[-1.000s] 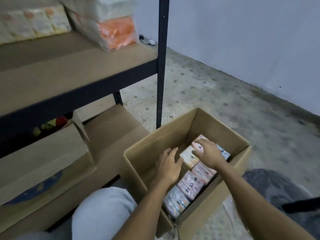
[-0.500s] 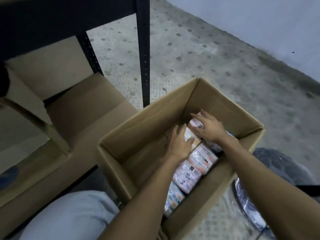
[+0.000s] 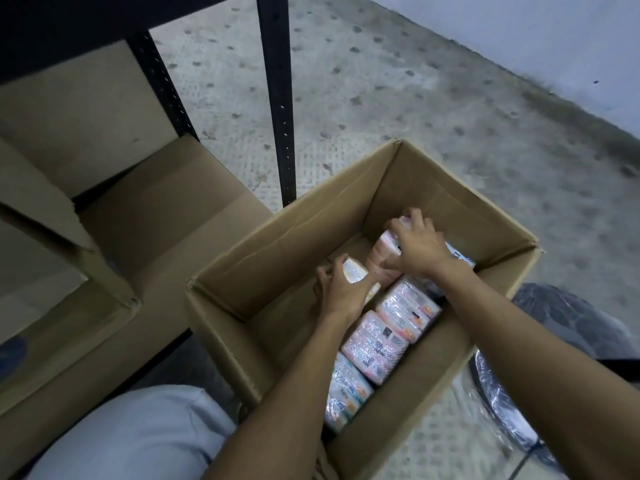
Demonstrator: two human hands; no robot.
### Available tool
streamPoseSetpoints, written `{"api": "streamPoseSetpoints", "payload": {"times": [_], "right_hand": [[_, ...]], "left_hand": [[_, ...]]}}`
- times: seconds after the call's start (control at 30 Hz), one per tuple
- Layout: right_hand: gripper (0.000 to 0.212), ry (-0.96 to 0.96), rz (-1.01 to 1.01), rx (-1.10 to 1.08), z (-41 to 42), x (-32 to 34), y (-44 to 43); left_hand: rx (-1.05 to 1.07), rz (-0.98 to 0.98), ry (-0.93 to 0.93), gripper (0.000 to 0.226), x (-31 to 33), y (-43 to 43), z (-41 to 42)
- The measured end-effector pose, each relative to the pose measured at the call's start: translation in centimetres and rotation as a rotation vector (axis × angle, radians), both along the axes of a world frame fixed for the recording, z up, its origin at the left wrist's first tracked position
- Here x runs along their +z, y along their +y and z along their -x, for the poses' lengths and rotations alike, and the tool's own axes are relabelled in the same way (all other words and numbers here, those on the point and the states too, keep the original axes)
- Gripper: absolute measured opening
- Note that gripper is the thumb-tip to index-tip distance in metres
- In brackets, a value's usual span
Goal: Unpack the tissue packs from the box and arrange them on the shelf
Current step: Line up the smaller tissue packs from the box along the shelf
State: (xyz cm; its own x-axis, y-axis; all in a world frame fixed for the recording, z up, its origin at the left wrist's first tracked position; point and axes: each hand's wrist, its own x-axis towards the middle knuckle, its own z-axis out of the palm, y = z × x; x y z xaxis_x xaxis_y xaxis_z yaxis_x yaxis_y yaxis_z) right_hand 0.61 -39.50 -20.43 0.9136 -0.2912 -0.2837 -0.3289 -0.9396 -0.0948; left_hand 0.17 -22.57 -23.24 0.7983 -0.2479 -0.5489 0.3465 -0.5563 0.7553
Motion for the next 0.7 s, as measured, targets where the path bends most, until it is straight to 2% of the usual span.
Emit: {"api": "streamPoseSetpoints", "payload": {"times": [0.13, 0.3, 0.53, 0.7], "right_hand": [[0.073, 0.068, 0.105, 0.062, -0.1, -0.4, 0.7], [0.060, 0.003, 0.114, 0.060, 0.1, -0.3, 0.4], [0.056, -0.112, -0.021, -0.054, 1.1, 1.2, 0.0], [0.053, -0.232, -0.104, -0.104, 2.6, 3.7, 0.8]], "left_hand": [[0.138, -0.083, -0.001, 0.073, -0.5, 0.4, -0.2], [0.261, -0.058, 0.037, 0.053, -0.6, 1.0, -0.8], [0.196, -0.040, -0.103, 0.050, 0.8, 2.6, -1.0], [0.143, -0.061, -0.248, 0.053, 4.1, 4.2, -1.0]]}}
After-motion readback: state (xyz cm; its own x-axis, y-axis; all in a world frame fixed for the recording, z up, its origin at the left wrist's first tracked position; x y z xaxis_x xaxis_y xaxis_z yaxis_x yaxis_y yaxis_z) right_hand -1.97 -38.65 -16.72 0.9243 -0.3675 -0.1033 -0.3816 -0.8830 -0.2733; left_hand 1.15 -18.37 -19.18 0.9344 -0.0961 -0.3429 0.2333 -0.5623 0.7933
